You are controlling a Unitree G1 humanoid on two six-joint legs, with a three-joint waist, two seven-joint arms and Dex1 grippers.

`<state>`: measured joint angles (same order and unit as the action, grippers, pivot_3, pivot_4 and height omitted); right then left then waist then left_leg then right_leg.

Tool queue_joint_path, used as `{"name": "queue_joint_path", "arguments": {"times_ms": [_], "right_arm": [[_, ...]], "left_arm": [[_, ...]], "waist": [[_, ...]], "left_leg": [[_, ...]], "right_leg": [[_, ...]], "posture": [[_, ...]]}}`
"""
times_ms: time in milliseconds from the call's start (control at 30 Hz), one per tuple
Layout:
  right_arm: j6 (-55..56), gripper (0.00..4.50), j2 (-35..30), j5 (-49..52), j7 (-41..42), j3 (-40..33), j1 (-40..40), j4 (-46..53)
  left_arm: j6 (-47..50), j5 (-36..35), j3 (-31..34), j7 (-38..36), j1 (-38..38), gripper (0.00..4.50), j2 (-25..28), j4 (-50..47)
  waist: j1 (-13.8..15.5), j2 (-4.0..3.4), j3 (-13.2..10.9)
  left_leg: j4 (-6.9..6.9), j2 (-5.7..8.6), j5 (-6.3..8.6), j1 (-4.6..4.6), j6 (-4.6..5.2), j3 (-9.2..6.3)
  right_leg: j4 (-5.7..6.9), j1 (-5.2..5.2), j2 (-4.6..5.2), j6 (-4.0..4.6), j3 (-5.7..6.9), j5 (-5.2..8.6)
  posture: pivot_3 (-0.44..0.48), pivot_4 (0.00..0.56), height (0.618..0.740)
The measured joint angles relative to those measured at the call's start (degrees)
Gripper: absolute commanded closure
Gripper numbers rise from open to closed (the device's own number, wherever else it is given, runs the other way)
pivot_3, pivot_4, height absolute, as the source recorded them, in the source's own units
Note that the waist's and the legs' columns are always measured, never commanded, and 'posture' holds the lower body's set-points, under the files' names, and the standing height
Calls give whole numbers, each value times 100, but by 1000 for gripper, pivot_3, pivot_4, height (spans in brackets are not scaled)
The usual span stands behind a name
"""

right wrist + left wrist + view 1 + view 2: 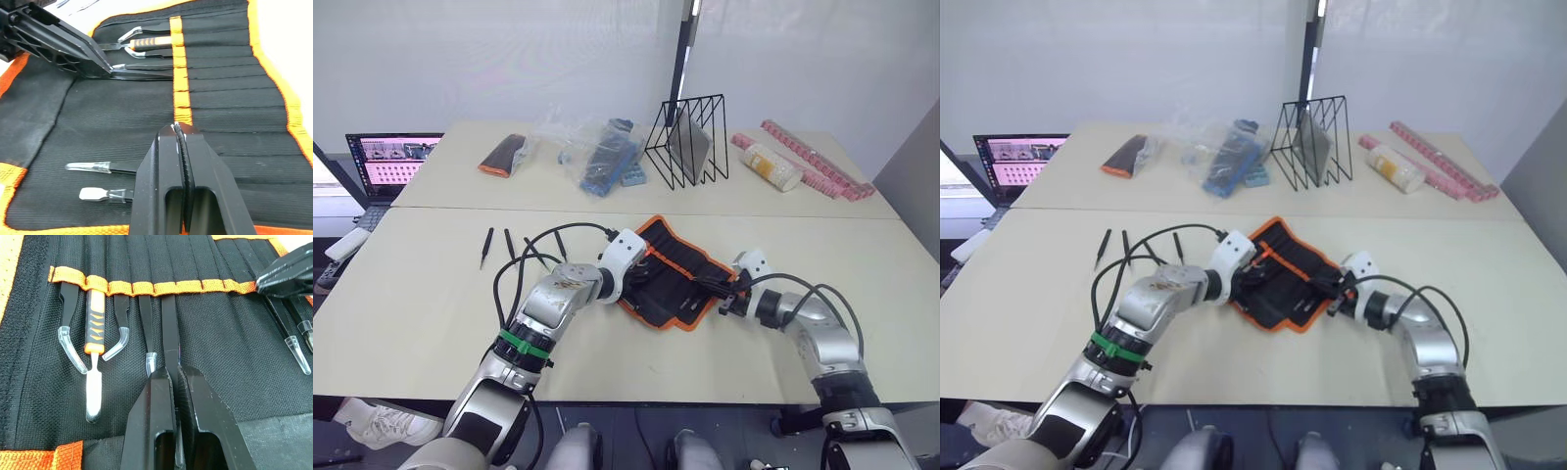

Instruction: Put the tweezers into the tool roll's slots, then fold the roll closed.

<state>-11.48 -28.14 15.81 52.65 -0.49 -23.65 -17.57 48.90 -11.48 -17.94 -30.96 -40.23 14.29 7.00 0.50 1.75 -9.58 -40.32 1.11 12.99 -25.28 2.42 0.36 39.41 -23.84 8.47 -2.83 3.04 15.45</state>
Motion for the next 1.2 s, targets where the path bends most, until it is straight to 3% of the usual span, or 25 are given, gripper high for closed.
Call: {"name": "queue_joint_path", "arguments": {"times_ms": [433,767,1000,1200], "right_arm": [[590,4447,2,-172,104,41,-39,-516],[640,4447,4,-223,141,114,-180,-678],[640,4447,23,-274,125,149,-232,-731],[638,4447,41,-330,72,157,-221,-703]], "left_arm": [[-504,433,-124,215,0,4500,-276,305],[-959,801,-139,496,-277,4500,-720,1002],[-1721,1067,-101,688,-675,4500,-1132,2062],[-2012,1152,-54,639,-737,4500,-1200,2365]], "waist": [[17,-1,0],[13,0,1],[27,-1,2],[39,-1,3]], "left_leg": [[1,-1,4,62,7,-9],[0,-3,4,65,7,-7],[0,-3,4,65,7,-8],[-5,-1,4,66,7,-9]], "right_leg": [[-28,81,-3,-7,3,4],[-30,83,-4,-7,2,4],[-35,88,-3,-9,3,5],[-43,100,-2,-13,4,5]], "posture": [[0,150,685],[0,150,685],[0,150,685],[0,150,685]]}}
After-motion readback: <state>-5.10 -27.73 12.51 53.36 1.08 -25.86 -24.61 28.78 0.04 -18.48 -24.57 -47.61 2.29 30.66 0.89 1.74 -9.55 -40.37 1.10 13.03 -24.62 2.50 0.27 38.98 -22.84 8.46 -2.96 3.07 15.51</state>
